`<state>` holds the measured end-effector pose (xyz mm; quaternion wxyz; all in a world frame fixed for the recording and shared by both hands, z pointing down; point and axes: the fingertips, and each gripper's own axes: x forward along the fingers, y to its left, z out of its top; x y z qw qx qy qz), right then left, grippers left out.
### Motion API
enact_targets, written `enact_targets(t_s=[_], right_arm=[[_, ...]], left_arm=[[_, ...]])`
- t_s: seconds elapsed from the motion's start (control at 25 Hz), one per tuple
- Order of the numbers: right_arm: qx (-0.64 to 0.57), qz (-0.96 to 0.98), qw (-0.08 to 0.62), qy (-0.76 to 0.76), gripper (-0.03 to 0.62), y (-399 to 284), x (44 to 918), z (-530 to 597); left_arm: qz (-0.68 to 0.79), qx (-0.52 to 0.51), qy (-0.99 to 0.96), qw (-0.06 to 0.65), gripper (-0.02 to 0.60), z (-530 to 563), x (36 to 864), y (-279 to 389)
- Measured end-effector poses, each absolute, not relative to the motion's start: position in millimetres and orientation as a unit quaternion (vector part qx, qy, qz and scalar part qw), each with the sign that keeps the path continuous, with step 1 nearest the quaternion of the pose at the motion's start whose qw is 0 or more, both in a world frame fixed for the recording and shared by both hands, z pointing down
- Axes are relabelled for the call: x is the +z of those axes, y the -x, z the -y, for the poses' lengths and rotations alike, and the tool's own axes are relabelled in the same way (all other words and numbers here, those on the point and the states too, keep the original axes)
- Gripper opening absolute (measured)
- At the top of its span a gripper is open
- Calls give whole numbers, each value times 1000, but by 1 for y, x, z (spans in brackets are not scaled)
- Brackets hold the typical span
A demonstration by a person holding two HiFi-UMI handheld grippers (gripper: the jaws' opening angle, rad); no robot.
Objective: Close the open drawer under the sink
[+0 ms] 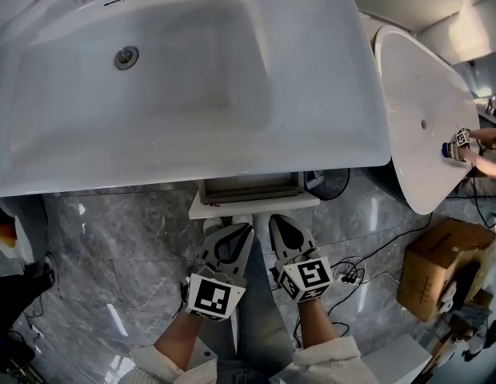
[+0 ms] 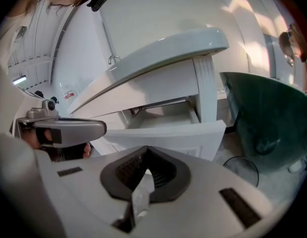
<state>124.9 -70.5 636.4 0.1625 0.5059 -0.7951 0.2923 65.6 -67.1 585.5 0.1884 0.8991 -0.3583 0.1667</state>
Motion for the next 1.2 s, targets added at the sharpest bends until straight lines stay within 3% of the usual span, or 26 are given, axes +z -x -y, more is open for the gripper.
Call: enact_targets(t_s=[0.68,1.2], right_arm=[[303,781,177,-517,11,-126,665,75],[297,768,180,-538,11,-132,663,87]], left_arm=[[414,190,-856,245,25,64,645,-48],[444,201,-840,237,17,80,646,-34]])
